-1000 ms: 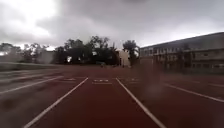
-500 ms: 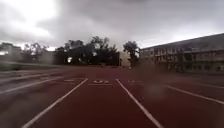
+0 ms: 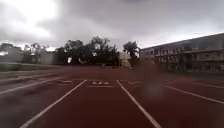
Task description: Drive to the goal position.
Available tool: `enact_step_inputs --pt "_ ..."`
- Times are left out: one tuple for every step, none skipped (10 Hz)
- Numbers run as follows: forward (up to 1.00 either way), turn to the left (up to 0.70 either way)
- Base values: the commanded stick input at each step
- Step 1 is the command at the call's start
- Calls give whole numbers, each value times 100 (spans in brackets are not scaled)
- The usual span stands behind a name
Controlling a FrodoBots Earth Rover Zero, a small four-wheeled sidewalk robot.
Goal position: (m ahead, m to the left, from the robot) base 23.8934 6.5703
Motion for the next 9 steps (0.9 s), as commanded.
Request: enact_step_inputs --pt "45 0" --pt "45 0" --pt "45 0" --pt "45 0" --pt "45 0" --pt "45 0" --pt "45 0" --pt "45 0" --pt "45 0"
